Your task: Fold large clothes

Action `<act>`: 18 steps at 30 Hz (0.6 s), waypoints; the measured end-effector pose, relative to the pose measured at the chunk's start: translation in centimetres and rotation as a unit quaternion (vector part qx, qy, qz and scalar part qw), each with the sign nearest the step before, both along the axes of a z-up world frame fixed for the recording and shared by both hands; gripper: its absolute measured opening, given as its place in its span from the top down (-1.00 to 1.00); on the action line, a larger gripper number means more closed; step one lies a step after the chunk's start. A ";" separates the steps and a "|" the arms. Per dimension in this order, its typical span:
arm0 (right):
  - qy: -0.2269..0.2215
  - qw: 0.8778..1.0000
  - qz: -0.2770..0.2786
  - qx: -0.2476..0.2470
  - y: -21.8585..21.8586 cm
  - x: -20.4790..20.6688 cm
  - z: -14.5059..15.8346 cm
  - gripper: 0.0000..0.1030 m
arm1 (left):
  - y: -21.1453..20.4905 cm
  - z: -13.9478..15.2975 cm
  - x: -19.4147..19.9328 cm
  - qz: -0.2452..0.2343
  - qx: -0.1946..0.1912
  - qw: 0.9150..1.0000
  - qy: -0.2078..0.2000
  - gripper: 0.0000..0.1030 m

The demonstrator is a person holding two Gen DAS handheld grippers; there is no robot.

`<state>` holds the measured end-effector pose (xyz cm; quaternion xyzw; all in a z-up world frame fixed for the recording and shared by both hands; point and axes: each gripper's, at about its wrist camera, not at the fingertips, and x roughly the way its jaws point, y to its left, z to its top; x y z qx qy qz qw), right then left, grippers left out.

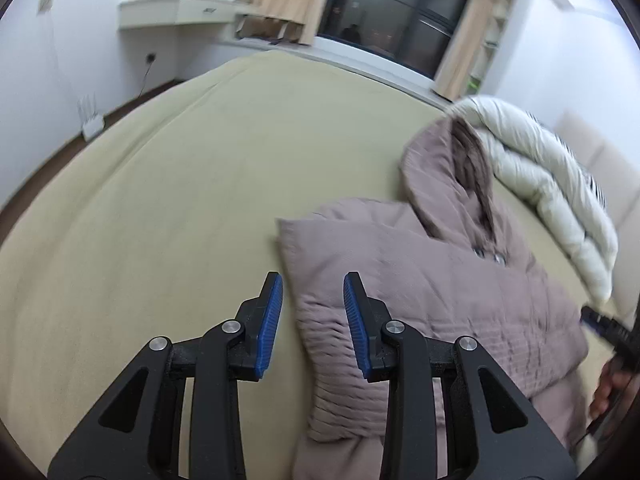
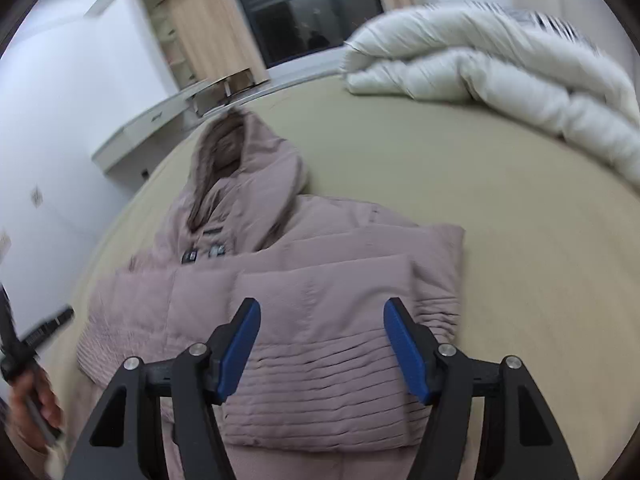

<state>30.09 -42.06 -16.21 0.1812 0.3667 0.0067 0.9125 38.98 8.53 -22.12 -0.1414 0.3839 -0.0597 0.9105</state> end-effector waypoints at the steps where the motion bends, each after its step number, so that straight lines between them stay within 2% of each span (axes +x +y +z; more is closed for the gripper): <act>1: 0.014 1.000 -0.004 0.018 -1.0 0.5 -0.7 -0.31 | 0.1 -0.3 0.5 -0.005 -0.002 1.000 0.008 0.41; 4: 0.069 0.996 -0.008 0.058 -2.7 2.0 -4.3 -0.28 | -1.9 -1.8 1.2 -0.043 0.018 0.999 0.028 0.41; 6: 0.060 0.994 -0.009 0.090 -3.5 2.2 -5.6 -0.28 | -3.2 -3.4 1.7 -0.049 0.040 0.997 0.043 0.41; 9: 0.051 0.995 -0.006 0.086 -3.5 2.4 -6.0 -0.27 | -4.4 -4.6 2.2 -0.052 0.078 0.995 0.043 0.41; 12: 0.044 0.995 0.001 0.087 -3.4 2.6 -6.4 -0.29 | -4.6 -5.1 2.8 -0.059 0.083 0.994 0.050 0.41; 14: 0.048 0.995 0.001 0.082 -3.3 2.6 -6.1 -0.29 | -4.8 -4.7 2.9 -0.061 0.079 0.994 0.053 0.41; 16: 0.062 0.996 -0.004 0.066 -3.1 2.4 -5.1 -0.30 | -4.1 -2.9 2.3 -0.055 0.067 0.995 0.047 0.41; 18: 0.044 0.997 -0.002 0.059 -2.9 1.7 -3.0 -0.36 | -3.6 -0.5 2.0 -0.031 0.056 0.998 0.007 0.41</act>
